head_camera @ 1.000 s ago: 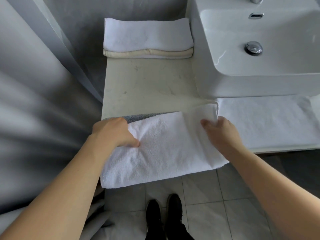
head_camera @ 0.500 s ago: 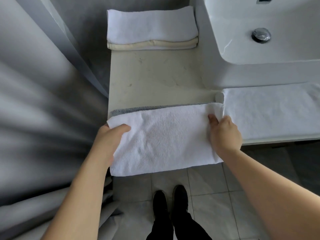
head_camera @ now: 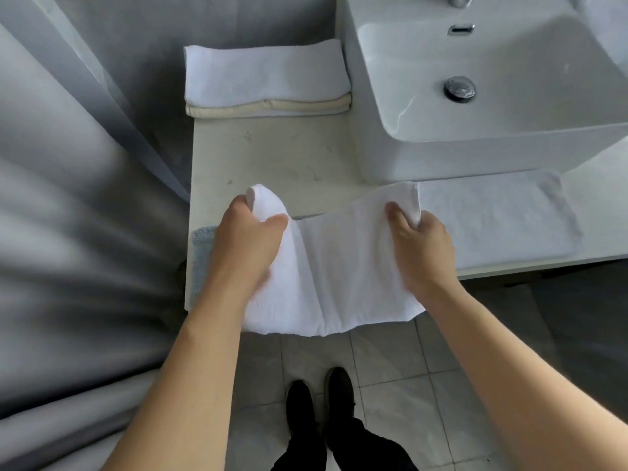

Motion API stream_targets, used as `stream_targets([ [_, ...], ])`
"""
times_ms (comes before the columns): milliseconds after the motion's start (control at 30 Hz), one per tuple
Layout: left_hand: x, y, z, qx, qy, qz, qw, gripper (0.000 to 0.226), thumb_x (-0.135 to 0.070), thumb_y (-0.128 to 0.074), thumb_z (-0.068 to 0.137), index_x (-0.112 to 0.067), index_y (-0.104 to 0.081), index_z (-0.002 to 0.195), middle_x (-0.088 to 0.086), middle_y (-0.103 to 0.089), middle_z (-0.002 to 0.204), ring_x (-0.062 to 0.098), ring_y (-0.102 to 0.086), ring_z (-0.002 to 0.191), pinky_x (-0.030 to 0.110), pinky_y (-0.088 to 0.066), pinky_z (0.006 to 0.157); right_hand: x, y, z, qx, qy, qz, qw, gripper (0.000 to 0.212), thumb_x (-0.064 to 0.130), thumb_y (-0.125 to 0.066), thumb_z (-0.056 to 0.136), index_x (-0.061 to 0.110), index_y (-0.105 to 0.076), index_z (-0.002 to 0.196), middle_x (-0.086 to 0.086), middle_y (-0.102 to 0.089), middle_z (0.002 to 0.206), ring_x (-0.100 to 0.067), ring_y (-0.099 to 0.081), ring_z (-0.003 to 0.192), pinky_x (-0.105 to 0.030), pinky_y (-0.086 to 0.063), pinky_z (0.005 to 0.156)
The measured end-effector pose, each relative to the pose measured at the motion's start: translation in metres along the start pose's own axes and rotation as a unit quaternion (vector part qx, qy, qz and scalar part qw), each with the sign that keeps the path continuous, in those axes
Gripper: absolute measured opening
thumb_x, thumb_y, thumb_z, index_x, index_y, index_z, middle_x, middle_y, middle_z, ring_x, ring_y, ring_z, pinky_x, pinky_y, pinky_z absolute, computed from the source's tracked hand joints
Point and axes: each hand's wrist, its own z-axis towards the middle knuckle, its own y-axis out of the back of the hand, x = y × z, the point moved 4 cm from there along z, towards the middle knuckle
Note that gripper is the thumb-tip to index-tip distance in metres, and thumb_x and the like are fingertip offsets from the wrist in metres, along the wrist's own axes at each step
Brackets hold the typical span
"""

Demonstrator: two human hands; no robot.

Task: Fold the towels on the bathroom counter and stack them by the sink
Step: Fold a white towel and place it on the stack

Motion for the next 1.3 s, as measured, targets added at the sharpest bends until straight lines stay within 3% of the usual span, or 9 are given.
stream_targets([
  [167,-0.054,-0.032,-0.022,0.079,0.022,-0.191,0.978,0.025,-0.023,-0.076,0.079,-0.019,-0.070,0.103,-0.003,-0.077,0.090,0.018,-0.074,0.082,0.033,-0.058,0.072,-0.019,0.059,0.013,-0.008,-0.067,0.093,0.993,0.055,0.065,-0.034,0.091,0.016,-0.038,0.066,0.005,-0.041,0.062,-0.017,-0.038,0.057,-0.032,-0.028,0.054],
  [333,-0.097,-0.098,-0.046,0.173,0.086,-0.265,0.945,0.030,-0.026,-0.080,0.076,-0.015,-0.070,0.102,0.002,-0.078,0.087,0.020,-0.075,0.077,0.034,-0.060,0.066,-0.062,0.123,0.049,-0.004,-0.128,0.178,0.976,0.017,0.030,-0.040,0.078,0.021,-0.029,0.068,0.009,-0.028,0.058,-0.017,-0.025,0.059,-0.030,-0.021,0.054],
  [533,-0.140,-0.222,-0.077,0.253,0.135,-0.306,0.908,0.002,-0.020,-0.075,0.074,-0.019,-0.074,0.075,0.006,-0.077,0.091,0.024,-0.075,0.080,0.040,-0.061,0.066,-0.134,0.217,0.113,-0.036,-0.129,0.101,0.986,0.008,0.022,-0.039,0.081,0.016,-0.045,0.081,0.004,-0.044,0.075,-0.017,-0.040,0.065,-0.032,-0.032,0.060],
  [600,-0.156,-0.262,-0.084,0.274,0.138,-0.334,0.891,0.013,-0.012,-0.070,0.075,-0.018,-0.075,0.065,0.008,-0.077,0.088,0.025,-0.075,0.077,0.041,-0.059,0.061,-0.156,0.242,0.132,-0.055,-0.122,0.082,0.988,0.018,0.019,-0.038,0.083,0.016,-0.051,0.095,0.004,-0.052,0.081,-0.017,-0.047,0.069,-0.033,-0.037,0.062],
  [767,-0.207,-0.363,-0.104,0.328,0.141,-0.369,0.858,0.019,-0.006,-0.061,0.078,-0.009,-0.076,0.089,0.015,-0.075,0.098,0.032,-0.074,0.088,0.047,-0.059,0.069,-0.205,0.311,0.190,-0.129,-0.126,0.078,0.981,0.017,0.017,-0.037,0.089,0.027,-0.051,0.089,0.005,-0.057,0.086,-0.019,-0.055,0.079,-0.033,-0.043,0.064],
  [833,-0.224,-0.391,-0.105,0.346,0.128,-0.388,0.845,0.022,-0.006,-0.058,0.078,-0.009,-0.078,0.088,0.016,-0.075,0.101,0.033,-0.073,0.093,0.048,-0.058,0.073,-0.218,0.332,0.214,-0.153,-0.151,0.078,0.973,0.017,0.019,-0.035,0.091,0.022,-0.051,0.098,0.001,-0.059,0.096,-0.025,-0.058,0.090,-0.041,-0.049,0.080],
  [933,-0.245,-0.426,-0.099,0.388,0.108,-0.407,0.820,0.026,-0.007,-0.055,0.079,-0.009,-0.079,0.090,0.015,-0.074,0.104,0.033,-0.072,0.097,0.048,-0.058,0.078,-0.234,0.355,0.251,-0.176,-0.183,0.061,0.965,0.018,0.024,-0.032,0.094,0.022,-0.047,0.103,-0.003,-0.058,0.109,-0.029,-0.057,0.101,-0.052,-0.043,0.097],
  [1167,-0.314,-0.506,-0.066,0.468,0.094,-0.420,0.772,0.029,-0.011,-0.057,0.077,-0.007,-0.078,0.096,0.017,-0.072,0.109,0.034,-0.069,0.103,0.048,-0.056,0.085,-0.262,0.399,0.343,-0.230,-0.248,0.119,0.934,0.022,0.032,-0.034,0.094,0.021,-0.046,0.110,-0.004,-0.058,0.116,-0.029,-0.056,0.107,-0.051,-0.040,0.103],
  [1300,-0.360,-0.550,-0.040,0.470,0.096,-0.412,0.775,0.028,-0.009,-0.057,0.077,-0.005,-0.078,0.095,0.018,-0.071,0.109,0.034,-0.069,0.103,0.049,-0.056,0.088,-0.264,0.422,0.398,-0.240,-0.259,0.126,0.927,0.016,0.031,-0.033,0.096,0.022,-0.041,0.106,-0.001,-0.055,0.109,-0.028,-0.054,0.105,-0.050,-0.040,0.102],
])
